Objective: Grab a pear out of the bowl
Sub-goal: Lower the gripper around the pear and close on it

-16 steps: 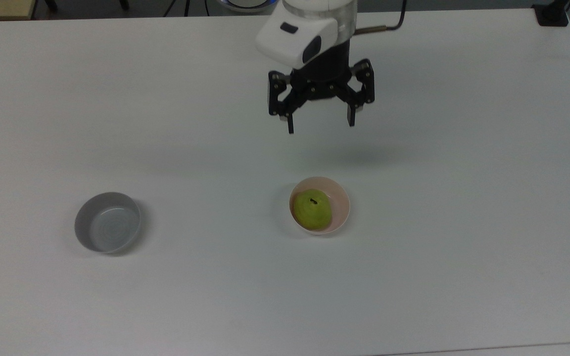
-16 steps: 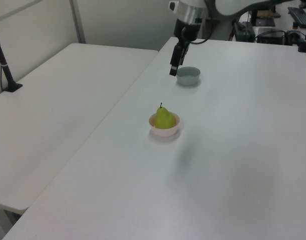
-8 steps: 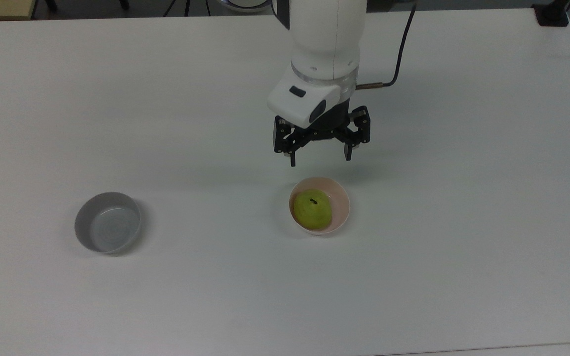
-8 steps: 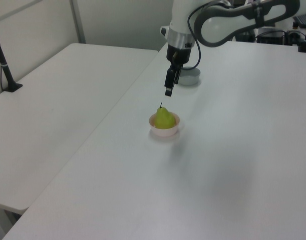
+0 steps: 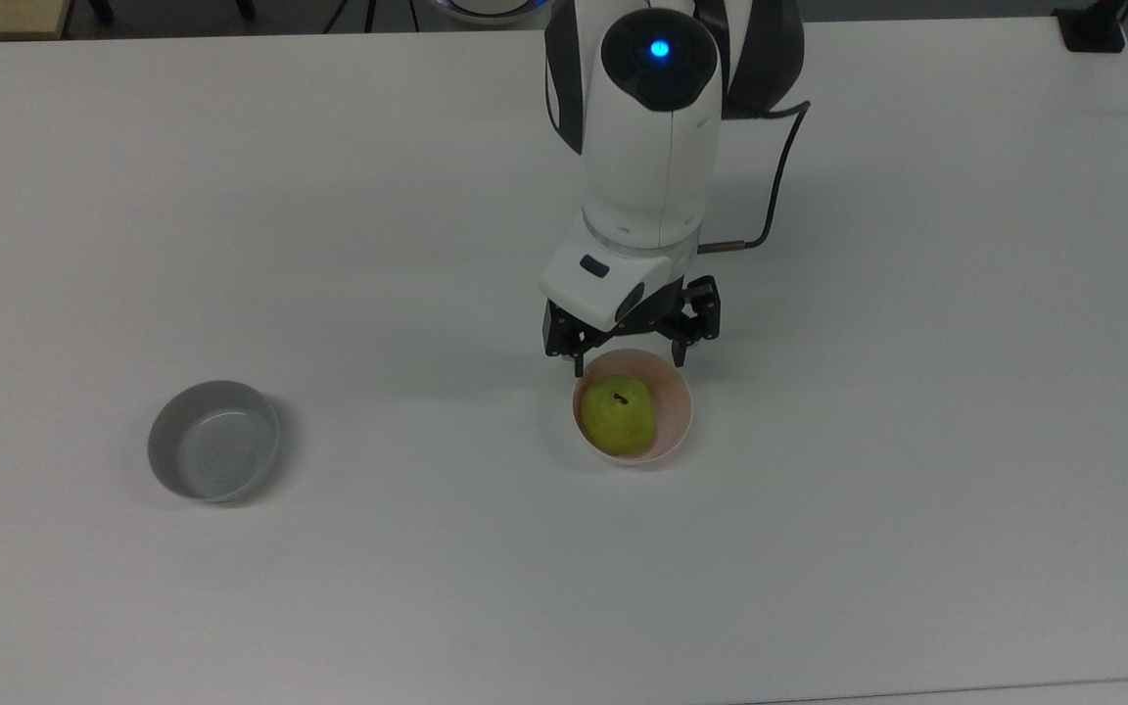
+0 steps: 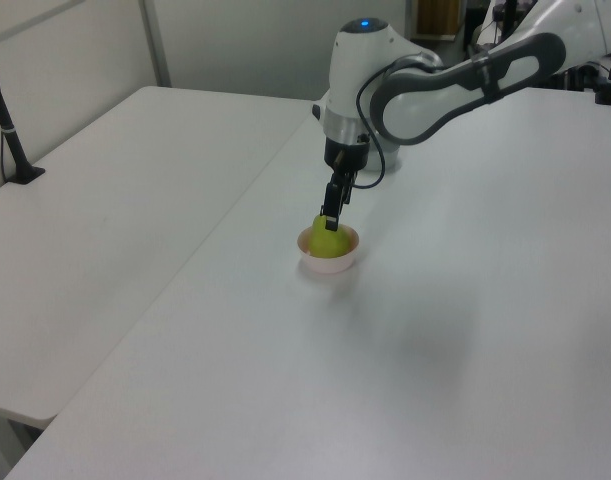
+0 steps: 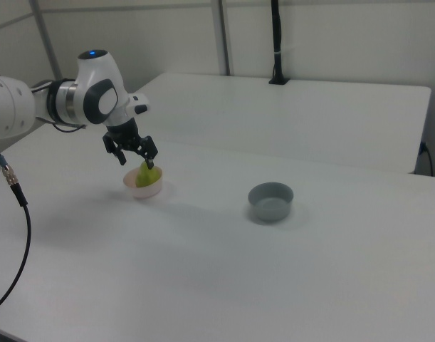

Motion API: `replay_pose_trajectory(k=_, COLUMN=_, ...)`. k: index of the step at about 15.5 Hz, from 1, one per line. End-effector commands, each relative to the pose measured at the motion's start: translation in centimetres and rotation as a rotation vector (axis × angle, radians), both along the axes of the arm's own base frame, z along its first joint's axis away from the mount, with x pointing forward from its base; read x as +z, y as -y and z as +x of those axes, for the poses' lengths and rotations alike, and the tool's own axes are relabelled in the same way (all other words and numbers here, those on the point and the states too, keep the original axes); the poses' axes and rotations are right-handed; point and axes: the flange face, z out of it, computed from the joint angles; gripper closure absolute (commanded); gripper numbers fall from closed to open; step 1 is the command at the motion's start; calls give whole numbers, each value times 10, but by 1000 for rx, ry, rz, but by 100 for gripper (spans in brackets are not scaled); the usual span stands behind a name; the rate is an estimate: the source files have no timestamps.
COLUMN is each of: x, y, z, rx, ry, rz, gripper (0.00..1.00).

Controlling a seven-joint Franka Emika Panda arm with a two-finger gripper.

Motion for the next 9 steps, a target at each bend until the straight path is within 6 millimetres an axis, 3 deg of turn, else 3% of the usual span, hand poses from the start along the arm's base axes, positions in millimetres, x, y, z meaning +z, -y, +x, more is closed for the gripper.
replay_pose_trajectory(k=1, x=-21, y=-4, z=11, rx=20, ry=49, rz=-35, gripper=0)
replay_pose_trajectory(k=9, x=-47, y=-18, z=10, rx=50, ry=39, rz=-71, gripper=0)
